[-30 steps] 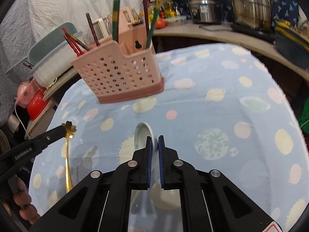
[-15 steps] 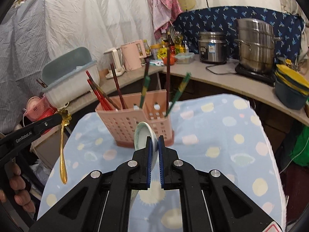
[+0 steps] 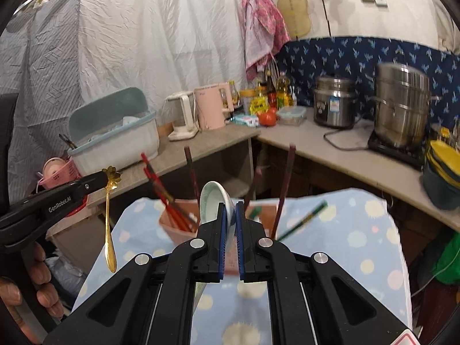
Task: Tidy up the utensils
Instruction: 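Lift both spoons and carry them over the pink holder, then lower both spoons into the pink holder and open both tools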
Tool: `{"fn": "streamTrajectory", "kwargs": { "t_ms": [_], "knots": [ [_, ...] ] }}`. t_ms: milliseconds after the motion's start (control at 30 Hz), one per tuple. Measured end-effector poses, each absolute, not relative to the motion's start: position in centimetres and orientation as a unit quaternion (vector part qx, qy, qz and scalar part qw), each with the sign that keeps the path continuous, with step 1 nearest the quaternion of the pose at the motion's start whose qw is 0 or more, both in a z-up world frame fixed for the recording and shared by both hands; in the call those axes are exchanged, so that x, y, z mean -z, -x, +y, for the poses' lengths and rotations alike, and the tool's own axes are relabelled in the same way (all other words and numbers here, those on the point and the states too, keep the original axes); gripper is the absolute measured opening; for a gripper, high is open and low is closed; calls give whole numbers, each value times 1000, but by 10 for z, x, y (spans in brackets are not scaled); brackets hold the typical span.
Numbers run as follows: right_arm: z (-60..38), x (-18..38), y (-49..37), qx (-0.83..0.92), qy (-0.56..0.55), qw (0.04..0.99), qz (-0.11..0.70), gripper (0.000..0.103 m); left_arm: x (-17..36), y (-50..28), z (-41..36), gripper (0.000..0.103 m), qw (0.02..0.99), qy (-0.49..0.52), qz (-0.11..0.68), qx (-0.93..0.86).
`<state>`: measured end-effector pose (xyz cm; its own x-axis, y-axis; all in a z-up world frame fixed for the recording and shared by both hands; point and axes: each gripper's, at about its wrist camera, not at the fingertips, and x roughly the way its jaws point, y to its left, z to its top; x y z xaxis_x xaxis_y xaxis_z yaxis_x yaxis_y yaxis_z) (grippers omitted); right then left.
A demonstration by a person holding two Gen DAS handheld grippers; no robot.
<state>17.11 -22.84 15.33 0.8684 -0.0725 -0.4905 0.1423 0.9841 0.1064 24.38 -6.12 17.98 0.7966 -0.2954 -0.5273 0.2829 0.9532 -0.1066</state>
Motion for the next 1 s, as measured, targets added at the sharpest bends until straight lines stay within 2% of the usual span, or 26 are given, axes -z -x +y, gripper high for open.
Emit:
{"fn": "streamTrajectory", "kwargs": {
  "t_ms": [233,433,767,1000],
  "knots": [
    [-230,-164,-217,76,-39,974,210,7,-195,-283,-79,1,961,-3,241,134],
    [-236,-152,-253,90,-28,976,194,7,-184,-313,-97,1,966,-25,223,128],
    [-232,-119,-276,86,-18,973,211,7,-148,-335,-104,2,960,-27,251,119],
    [-235,-114,-270,75,-44,971,222,13,-143,-332,-104,4,960,-23,252,123]
  ]
}}
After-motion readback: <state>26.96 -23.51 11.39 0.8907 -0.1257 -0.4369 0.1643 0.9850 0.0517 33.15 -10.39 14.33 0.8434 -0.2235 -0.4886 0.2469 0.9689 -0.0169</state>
